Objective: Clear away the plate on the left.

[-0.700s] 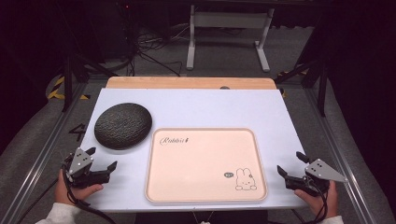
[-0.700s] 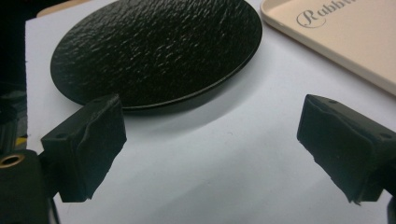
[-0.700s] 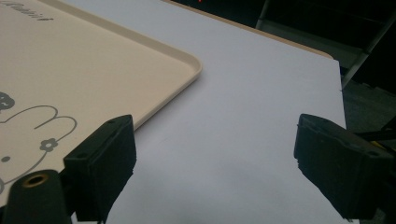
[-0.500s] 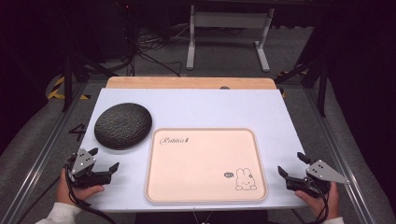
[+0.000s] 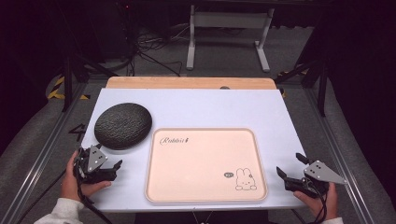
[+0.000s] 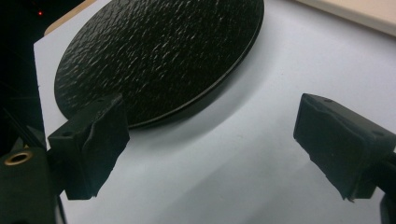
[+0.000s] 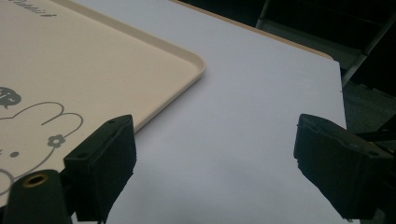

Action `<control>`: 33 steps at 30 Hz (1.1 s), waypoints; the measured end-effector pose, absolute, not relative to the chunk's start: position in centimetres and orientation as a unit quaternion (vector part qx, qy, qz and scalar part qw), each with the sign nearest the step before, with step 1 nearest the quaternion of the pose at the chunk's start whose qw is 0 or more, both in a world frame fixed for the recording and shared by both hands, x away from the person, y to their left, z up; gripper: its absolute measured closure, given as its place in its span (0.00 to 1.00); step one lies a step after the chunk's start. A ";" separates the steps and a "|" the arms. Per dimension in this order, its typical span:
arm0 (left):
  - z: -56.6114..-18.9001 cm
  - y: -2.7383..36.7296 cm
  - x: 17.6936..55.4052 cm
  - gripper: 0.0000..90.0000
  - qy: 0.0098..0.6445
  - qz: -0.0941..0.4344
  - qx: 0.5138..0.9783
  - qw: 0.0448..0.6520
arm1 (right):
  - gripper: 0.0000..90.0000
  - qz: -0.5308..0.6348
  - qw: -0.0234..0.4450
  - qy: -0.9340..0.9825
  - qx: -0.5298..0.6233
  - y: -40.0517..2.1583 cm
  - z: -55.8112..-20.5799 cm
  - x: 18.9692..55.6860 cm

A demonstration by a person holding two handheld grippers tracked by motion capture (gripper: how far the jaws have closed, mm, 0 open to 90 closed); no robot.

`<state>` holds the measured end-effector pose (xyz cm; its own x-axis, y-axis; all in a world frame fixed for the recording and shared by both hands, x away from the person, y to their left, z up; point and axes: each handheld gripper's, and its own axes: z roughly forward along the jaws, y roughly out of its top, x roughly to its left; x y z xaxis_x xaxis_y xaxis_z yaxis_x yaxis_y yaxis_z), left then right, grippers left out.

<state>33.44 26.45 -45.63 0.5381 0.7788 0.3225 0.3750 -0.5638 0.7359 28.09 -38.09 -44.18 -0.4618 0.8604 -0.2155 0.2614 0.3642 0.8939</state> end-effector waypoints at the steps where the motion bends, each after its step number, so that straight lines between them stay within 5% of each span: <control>1: -45.7 26.3 33.7 0.15 0.353 0.326 0.822 0.304 | 0.15 0.419 0.356 0.745 0.377 -38.1 -44.2 28.1; 24: -46.5 21.3 38.0 0.35 0.255 0.432 0.858 0.112 | 0.15 0.415 0.354 0.749 0.377 -38.0 -44.4 28.2; 28: -46.7 20.4 37.9 0.49 0.226 0.441 0.865 0.080 | 0.15 0.414 0.354 0.750 0.376 -37.9 -44.4 28.2; 33: -47.3 19.4 38.2 0.81 0.200 0.433 0.877 0.060 | 0.15 0.411 0.353 0.752 0.376 -37.9 -44.4 28.2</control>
